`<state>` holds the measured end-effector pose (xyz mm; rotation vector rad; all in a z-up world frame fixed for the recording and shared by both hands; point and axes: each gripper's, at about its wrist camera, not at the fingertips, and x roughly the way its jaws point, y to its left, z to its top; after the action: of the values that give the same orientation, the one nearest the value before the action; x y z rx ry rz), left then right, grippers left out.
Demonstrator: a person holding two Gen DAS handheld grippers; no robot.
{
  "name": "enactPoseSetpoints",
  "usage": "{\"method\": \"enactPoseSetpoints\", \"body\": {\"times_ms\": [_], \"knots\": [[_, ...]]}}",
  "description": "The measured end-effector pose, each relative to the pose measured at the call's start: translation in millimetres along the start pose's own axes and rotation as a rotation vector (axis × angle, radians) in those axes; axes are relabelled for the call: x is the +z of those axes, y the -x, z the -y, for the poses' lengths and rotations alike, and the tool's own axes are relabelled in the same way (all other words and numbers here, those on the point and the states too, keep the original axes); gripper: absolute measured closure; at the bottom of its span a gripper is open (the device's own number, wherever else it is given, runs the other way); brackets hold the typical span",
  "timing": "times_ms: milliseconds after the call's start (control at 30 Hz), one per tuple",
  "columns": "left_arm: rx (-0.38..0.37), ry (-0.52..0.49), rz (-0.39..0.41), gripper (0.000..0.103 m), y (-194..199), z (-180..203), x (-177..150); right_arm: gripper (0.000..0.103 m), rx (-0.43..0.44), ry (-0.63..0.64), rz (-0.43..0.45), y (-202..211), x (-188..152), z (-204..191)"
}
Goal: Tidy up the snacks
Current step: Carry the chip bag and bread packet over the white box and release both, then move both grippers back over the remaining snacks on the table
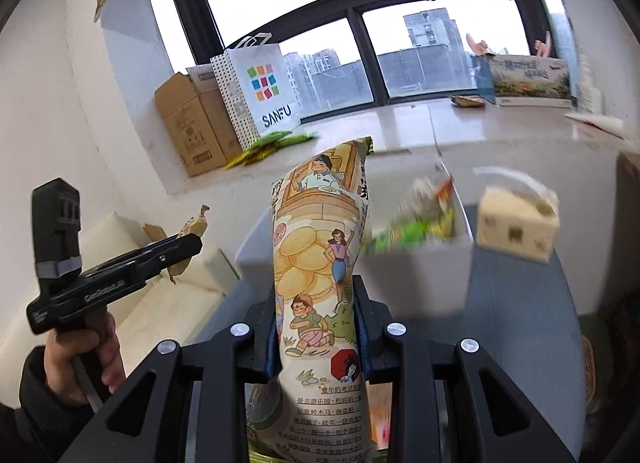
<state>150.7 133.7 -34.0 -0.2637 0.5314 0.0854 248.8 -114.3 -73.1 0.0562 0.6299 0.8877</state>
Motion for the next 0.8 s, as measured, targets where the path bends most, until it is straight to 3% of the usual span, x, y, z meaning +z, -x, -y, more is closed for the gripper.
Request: {"method": "enactPoseSetpoints", "body": {"times_ms": [233, 500, 533, 567, 600, 633, 800], "knots": [[0.054, 0.012, -0.043, 0.054, -79.5, -12.2, 61.2, 0.071, -0.037, -0.049, -0.095, -88.7, 70.6, 17.6], [0.093, -0.008, -0.059, 0.05, -118.2, -18.5, 72.3, 0.07, -0.101, -0.054, -0.112, -135.0, 112.0, 17.4], [0.111, -0.002, -0.062, 0.035, -118.0, -20.8, 70.5, 0.06, -0.1, -0.056, -0.109, -138.2, 115.0, 16.9], [0.122, 0.005, -0.075, 0.019, -119.0, -23.5, 70.0, 0.023, -0.089, -0.065, -0.115, -140.7, 116.3, 17.4], [0.128, 0.025, -0.088, 0.001, -120.8, -27.8, 68.8, 0.005, -0.071, -0.077, -0.128, -143.8, 117.8, 18.3], [0.13, 0.032, -0.091, 0.0, -120.4, -29.3, 66.8, 0.0, -0.066, -0.088, -0.124, -143.7, 117.8, 18.4], [0.153, 0.021, -0.09, 0.0, -112.6, -34.4, 60.3, 0.0, -0.132, -0.065, -0.08, -128.0, 113.1, 14.7]]}}
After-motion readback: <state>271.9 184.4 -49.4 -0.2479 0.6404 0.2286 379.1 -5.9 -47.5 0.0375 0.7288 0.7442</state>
